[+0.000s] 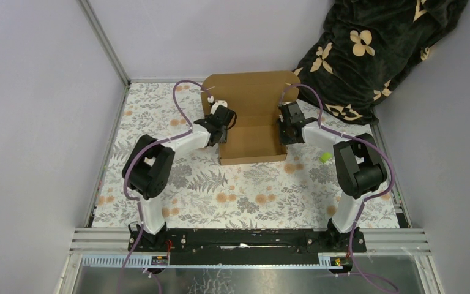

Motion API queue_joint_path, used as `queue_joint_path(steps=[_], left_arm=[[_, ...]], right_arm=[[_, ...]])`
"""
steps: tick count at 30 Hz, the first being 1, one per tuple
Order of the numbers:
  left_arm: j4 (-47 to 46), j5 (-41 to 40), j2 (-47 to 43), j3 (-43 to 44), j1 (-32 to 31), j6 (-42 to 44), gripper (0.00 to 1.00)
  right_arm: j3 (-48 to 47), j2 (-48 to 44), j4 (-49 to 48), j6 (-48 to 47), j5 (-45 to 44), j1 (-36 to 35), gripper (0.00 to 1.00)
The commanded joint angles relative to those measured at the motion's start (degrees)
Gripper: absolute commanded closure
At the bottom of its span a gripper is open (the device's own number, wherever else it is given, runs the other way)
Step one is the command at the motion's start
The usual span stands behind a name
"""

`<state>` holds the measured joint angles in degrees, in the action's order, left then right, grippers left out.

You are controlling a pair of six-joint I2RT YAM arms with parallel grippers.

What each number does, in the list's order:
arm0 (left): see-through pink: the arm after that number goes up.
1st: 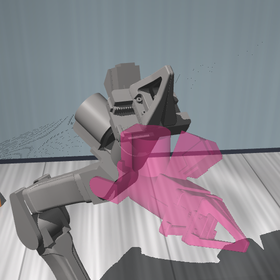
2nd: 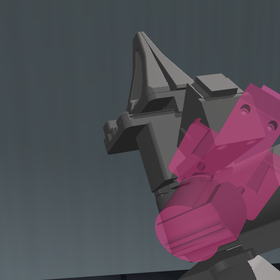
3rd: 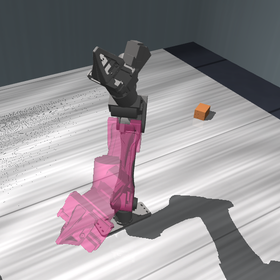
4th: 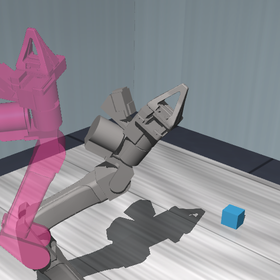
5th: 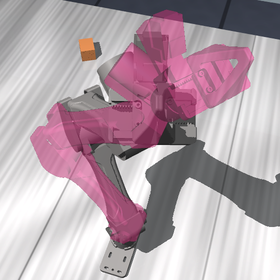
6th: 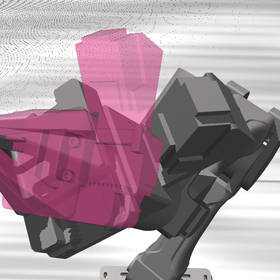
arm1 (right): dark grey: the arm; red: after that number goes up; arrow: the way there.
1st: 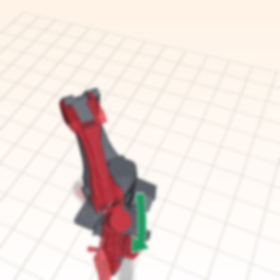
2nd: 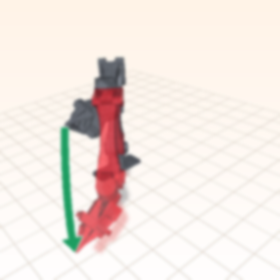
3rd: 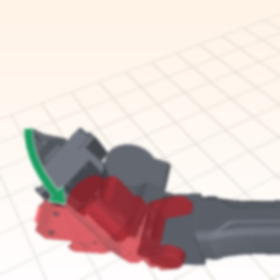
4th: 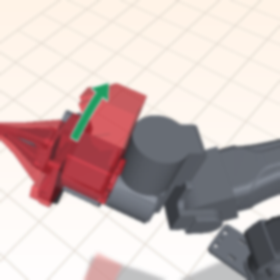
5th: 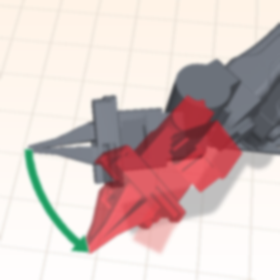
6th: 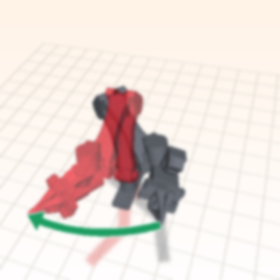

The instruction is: Fold the paper box

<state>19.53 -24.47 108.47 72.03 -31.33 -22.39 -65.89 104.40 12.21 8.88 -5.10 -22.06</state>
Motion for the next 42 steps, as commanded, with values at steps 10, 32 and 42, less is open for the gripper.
queue_joint_path(steps=[10, 32, 42], left_arm=[[-1.09, 8.29, -3.8, -4.56, 0.05, -2.29, 0.5], [3.3, -2.94, -1.16, -4.71, -3.36, -3.41, 1.0], [10.51, -14.14, 4.82, 0.92, -7.99, -3.8, 1.0]], right_arm=[[-0.95, -1.17, 1.06, -0.09, 0.44, 0.09, 0.75], [0.15, -0.56, 0.01, -0.18, 0.87, 0.1, 0.75], [-0.27, -0.93, 0.45, -0.18, 1.14, 0.1, 0.76]])
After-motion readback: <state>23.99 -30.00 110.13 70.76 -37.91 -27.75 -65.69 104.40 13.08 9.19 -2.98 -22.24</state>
